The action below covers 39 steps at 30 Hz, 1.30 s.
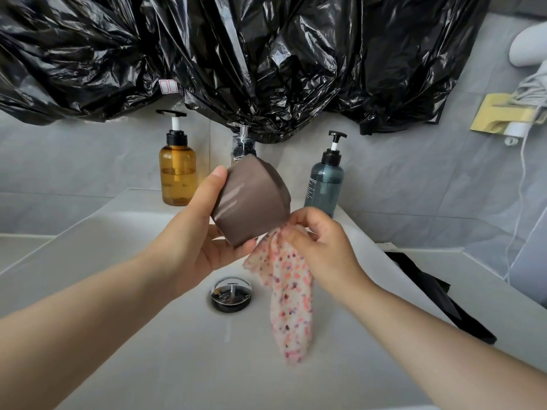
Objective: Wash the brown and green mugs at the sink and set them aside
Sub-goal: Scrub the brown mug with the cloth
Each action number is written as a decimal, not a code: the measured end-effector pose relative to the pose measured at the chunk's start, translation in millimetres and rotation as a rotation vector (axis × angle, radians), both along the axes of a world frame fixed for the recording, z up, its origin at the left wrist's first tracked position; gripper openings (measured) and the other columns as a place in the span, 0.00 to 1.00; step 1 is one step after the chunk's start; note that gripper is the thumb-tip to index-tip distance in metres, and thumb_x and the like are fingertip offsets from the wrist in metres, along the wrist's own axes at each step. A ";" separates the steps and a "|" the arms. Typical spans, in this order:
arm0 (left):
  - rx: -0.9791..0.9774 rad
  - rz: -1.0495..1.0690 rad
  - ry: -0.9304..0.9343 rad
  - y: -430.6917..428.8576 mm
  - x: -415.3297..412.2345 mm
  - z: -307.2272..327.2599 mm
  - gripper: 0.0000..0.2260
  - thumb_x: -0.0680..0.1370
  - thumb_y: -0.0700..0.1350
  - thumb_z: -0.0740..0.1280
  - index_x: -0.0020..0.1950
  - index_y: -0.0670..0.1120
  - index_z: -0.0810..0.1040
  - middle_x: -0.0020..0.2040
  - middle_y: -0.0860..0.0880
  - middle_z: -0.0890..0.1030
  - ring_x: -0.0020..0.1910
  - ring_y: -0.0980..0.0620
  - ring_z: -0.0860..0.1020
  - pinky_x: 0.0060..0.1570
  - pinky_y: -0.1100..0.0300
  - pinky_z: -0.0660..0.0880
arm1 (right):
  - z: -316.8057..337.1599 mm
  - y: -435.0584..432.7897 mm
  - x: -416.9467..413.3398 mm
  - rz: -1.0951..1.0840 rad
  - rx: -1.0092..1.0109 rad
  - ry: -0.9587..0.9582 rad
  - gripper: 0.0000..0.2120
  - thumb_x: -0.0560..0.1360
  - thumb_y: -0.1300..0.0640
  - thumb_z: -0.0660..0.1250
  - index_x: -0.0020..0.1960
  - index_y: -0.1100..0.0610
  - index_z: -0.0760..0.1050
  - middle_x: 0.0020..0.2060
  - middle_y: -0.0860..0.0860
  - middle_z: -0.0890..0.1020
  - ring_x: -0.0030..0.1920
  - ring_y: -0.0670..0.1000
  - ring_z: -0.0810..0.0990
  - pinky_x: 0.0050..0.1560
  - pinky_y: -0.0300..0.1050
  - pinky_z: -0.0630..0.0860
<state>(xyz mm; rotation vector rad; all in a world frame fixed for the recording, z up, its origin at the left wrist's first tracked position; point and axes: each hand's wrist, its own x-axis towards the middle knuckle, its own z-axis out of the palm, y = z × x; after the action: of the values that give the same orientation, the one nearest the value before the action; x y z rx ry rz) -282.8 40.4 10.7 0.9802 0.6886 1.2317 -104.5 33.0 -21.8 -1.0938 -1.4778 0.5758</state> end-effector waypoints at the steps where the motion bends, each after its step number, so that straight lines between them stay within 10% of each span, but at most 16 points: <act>1: 0.002 -0.025 0.005 -0.6 -0.1 0.2 0.15 0.73 0.62 0.68 0.50 0.53 0.80 0.43 0.47 0.84 0.39 0.44 0.83 0.30 0.58 0.80 | 1.9 1.9 3.1 -0.016 -0.004 0.064 0.04 0.76 0.62 0.69 0.44 0.54 0.77 0.40 0.46 0.82 0.41 0.40 0.79 0.47 0.34 0.75; 8: -0.014 -0.116 0.077 -4.7 1.6 -2.4 0.18 0.71 0.64 0.67 0.49 0.52 0.81 0.45 0.44 0.82 0.44 0.42 0.81 0.28 0.59 0.78 | 27.5 -1.8 14.4 -0.056 0.086 0.456 0.05 0.74 0.58 0.71 0.50 0.56 0.79 0.43 0.52 0.85 0.49 0.52 0.84 0.59 0.54 0.79; 13: -0.013 -0.088 0.095 -1.6 1.9 -4.6 0.17 0.69 0.64 0.69 0.48 0.52 0.83 0.46 0.44 0.83 0.44 0.42 0.81 0.29 0.58 0.78 | 28.0 -20.8 -1.9 0.090 0.098 0.357 0.08 0.69 0.50 0.71 0.44 0.53 0.80 0.37 0.49 0.84 0.37 0.50 0.81 0.38 0.51 0.79; 20: 0.001 -0.131 0.152 -2.3 2.1 -5.4 0.20 0.63 0.64 0.71 0.46 0.52 0.85 0.45 0.44 0.82 0.42 0.43 0.80 0.31 0.58 0.78 | 21.2 -20.3 -12.2 0.103 0.184 0.208 0.14 0.83 0.58 0.57 0.65 0.55 0.77 0.60 0.43 0.82 0.63 0.38 0.76 0.63 0.31 0.70; 26: 0.013 -0.066 0.212 0.6 1.9 -9.4 0.23 0.63 0.63 0.72 0.51 0.52 0.84 0.46 0.46 0.81 0.35 0.49 0.81 0.34 0.56 0.79 | 15.5 -7.4 -7.9 0.103 -0.028 0.286 0.13 0.82 0.54 0.59 0.51 0.47 0.82 0.54 0.43 0.84 0.60 0.43 0.80 0.70 0.49 0.70; 39: 0.061 0.214 0.299 11.0 -2.7 -14.4 0.30 0.62 0.61 0.76 0.60 0.49 0.78 0.56 0.46 0.82 0.49 0.48 0.84 0.38 0.55 0.82 | 24.9 -23.4 -3.3 -0.008 0.136 -0.047 0.17 0.77 0.47 0.62 0.42 0.61 0.77 0.36 0.62 0.76 0.37 0.52 0.73 0.41 0.50 0.73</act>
<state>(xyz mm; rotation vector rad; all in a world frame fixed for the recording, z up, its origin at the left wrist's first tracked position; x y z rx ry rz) -285.5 51.4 -3.7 1.1780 1.0163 1.3102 -107.8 9.6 3.1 -1.0122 -1.5300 0.4394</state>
